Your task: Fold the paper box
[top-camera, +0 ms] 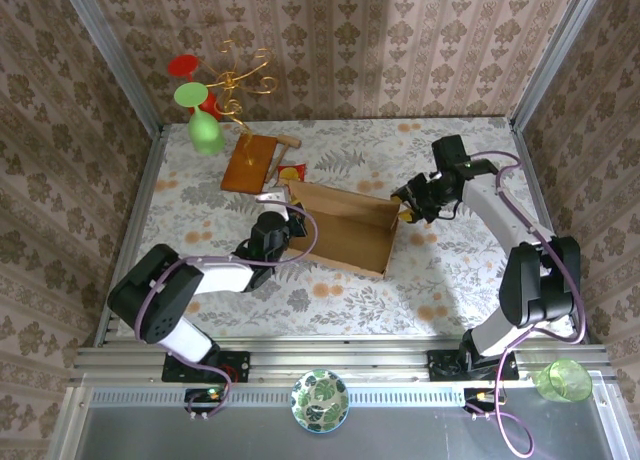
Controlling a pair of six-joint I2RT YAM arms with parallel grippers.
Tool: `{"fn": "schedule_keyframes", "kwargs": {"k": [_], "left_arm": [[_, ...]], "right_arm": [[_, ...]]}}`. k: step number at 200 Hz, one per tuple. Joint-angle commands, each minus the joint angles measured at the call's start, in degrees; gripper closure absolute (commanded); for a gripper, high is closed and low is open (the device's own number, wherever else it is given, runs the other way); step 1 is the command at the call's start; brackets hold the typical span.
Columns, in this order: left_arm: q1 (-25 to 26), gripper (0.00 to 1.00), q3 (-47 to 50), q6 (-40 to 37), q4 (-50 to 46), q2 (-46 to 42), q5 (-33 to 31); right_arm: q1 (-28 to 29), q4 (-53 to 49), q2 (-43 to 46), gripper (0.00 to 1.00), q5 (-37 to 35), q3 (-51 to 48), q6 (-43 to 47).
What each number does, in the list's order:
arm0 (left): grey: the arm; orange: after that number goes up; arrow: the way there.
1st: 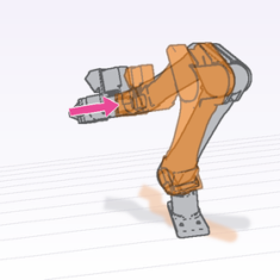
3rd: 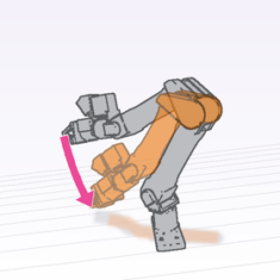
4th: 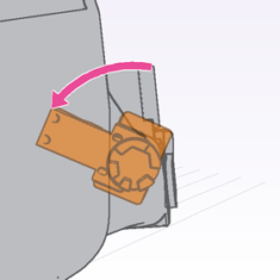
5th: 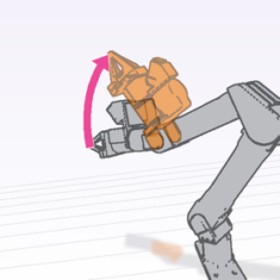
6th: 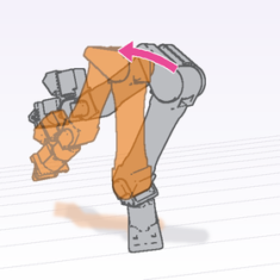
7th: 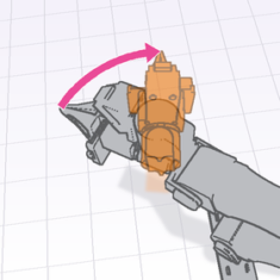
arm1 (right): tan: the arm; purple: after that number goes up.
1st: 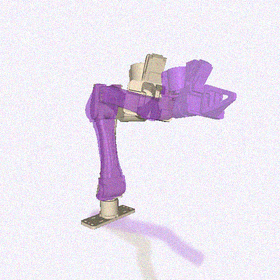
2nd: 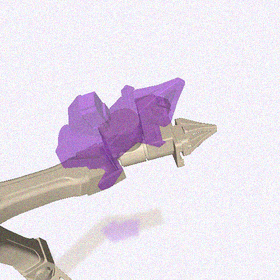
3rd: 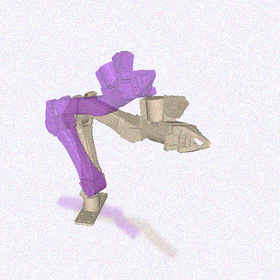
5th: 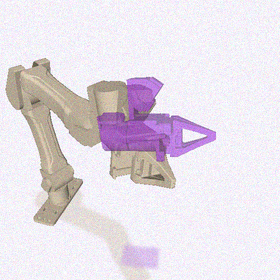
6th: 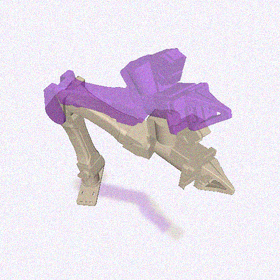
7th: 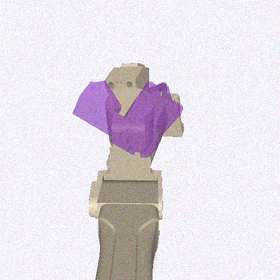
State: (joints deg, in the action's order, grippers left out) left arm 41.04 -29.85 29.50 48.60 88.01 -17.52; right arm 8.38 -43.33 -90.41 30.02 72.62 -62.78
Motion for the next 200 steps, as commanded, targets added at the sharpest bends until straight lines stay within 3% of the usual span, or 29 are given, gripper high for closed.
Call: {"fn": "schedule_keyframes", "kwargs": {"k": [1, 126, 169, 200], "left_arm": [[0.64, 0.82, 1.0, 2.2, -2.84, -3.16, 2.46], [0.67, 0.47, 5.13, 9.96, -17.59, -17.97, 6.14], [0.4, 0.47, 3.93, 14.27, -30.92, -28.15, 10.0], [-0.37, 0.48, -0.43, 17.45, -46.47, -37.81, 8.35]], "right_arm": [[1.66, 0.0, 2.38, 0.66, -3.72, -1.4, 1.98], [4.84, 2.5, 4.19, 0.7, -8.36, -5.54, 4.34], [5.46, 2.95, 3.73, 0.7, -8.74, -5.65, 4.28], [5.67, 3.34, 3.5, 0.71, -8.99, -5.61, 4.34]]}}
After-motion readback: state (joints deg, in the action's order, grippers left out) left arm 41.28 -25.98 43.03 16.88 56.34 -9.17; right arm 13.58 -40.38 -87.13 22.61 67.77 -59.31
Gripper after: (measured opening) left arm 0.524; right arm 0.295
